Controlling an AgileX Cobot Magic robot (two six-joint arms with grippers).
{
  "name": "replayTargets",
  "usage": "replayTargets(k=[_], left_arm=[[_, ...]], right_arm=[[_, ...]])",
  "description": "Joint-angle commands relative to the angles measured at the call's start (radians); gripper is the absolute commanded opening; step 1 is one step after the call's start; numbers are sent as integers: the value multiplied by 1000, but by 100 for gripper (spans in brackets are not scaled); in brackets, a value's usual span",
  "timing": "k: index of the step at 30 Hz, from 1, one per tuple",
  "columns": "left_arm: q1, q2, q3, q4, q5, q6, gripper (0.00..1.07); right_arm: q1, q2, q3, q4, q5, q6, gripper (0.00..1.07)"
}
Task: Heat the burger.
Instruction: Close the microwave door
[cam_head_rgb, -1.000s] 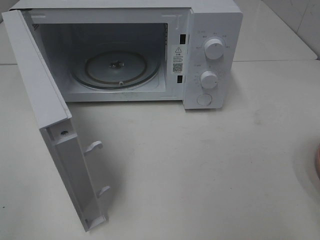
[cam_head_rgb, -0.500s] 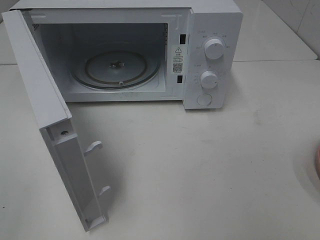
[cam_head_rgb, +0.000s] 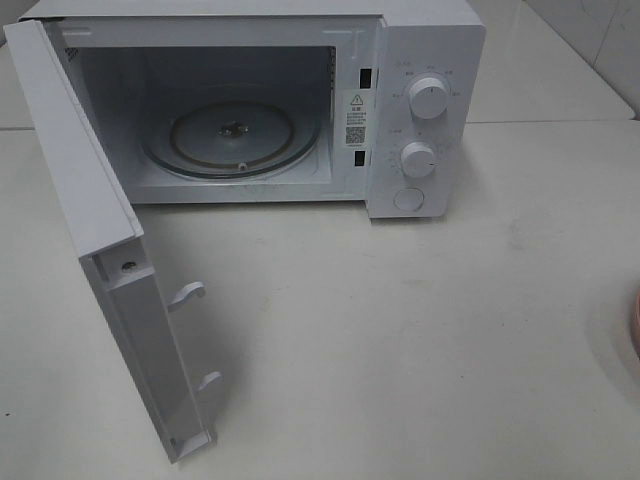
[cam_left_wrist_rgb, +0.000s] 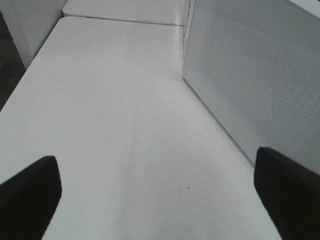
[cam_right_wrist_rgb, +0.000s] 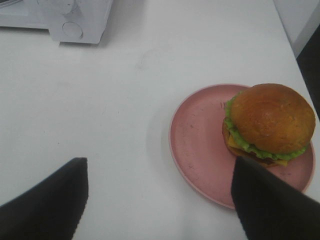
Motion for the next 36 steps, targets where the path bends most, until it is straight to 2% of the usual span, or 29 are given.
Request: replayTargets(k=[1,4,36], left_arm=[[1,-22,3,2,-6,2,100],[1,-22,3,2,-6,2,100],[1,-22,3,2,-6,2,100]], right_arm=[[-35,-56,5,6,-4,-9,76],[-69,-99,5,5,-4,-5,76],[-73,-97,5,5,-4,-5,76]])
